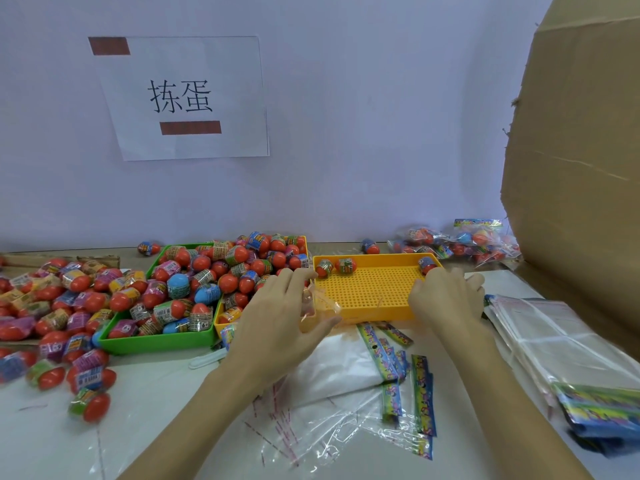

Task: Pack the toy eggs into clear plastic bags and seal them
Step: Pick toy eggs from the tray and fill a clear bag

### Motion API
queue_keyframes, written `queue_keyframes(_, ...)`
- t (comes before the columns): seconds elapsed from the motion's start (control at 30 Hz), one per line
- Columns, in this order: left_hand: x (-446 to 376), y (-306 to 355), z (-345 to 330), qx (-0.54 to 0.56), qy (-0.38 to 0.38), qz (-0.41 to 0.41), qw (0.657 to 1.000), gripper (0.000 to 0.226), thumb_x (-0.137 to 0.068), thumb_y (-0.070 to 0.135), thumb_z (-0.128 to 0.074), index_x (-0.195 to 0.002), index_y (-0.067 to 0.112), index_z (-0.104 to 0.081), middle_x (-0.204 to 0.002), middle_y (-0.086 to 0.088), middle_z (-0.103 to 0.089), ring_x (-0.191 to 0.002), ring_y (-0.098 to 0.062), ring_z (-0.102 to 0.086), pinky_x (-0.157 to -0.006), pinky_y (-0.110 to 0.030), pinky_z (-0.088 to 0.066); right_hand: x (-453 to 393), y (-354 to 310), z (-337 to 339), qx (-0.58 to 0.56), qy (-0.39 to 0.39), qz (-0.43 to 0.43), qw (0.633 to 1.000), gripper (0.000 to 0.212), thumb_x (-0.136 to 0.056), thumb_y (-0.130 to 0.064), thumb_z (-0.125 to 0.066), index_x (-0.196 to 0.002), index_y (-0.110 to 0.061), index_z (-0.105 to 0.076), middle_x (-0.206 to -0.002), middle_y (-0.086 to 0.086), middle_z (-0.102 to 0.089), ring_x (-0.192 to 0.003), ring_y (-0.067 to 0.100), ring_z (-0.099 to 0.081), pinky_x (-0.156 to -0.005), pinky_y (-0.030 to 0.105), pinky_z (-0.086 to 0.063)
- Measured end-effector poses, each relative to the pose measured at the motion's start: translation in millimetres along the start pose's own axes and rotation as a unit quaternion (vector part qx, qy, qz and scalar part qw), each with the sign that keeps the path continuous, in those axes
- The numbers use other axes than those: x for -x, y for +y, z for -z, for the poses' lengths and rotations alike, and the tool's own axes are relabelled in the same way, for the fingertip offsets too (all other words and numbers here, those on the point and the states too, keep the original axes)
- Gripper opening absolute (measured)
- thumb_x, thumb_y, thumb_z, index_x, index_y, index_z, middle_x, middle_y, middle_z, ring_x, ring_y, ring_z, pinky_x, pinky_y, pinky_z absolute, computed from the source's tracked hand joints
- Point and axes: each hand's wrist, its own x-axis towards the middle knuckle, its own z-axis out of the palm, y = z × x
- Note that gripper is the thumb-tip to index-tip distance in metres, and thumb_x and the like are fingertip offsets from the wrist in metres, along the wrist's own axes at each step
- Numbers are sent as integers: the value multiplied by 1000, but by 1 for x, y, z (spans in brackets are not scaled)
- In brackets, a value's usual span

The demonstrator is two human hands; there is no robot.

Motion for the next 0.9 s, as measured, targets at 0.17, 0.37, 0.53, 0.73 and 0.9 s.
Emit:
queue_keyframes(0.17, 0, -4, -2, -28, -37, -2, 999, 80, -86, 76, -64, -148, 27, -48, -115, 12, -53, -99, -9, -52, -88, -30, -52, 0, -1, 0, 24, -20, 4, 1000, 10, -105, -23, -51, -102, -14, -49, -131, 17, -57, -126, 39, -44, -101, 44, -41)
queue_keyframes(0.37, 0, -6, -2, -56, -85, -19, 995, 92, -82, 86, -59, -155, 35, -36, -126, 17, -47, -109, -4, -51, -94, -26, -49, -8, 4, -6, -56, -4, 36, 998, 21, -102, -12, -61, -122, -12, -66, -123, 14, -64, -114, 34, -59, -81, 38, -48)
queue_keyframes(0.53, -2, -11, 2, -40, -143, -21, 989, 99, -77, 78, -74, -156, 40, -29, -127, 17, -42, -116, -4, -53, -95, -23, -48, -3, -9, -3, -308, 58, 153, 937, 24, -103, -14, -63, -123, -16, -74, -112, -7, -70, -95, 9, -63, -73, 17, -49)
queue_keyframes(0.73, -2, -10, 4, 44, -81, -18, 996, 74, -83, 50, -80, -145, 35, -44, -107, 20, -42, -94, 1, -55, -77, -32, -54, 32, -39, 0, -644, -208, 164, 718, 15, -99, -14, -71, -110, -13, -80, -105, 8, -80, -100, 19, -78, -82, 23, -61)
queue_keyframes(0.9, -7, -7, 8, 108, -24, 7, 994, 66, -80, 41, -83, -137, 35, -51, -103, 14, -47, -92, -6, -52, -75, -29, -51, 42, -44, -5, -601, -216, 201, 743, 19, -91, -13, -81, -109, -7, -77, -104, 16, -77, -95, 24, -79, -85, 36, -65)
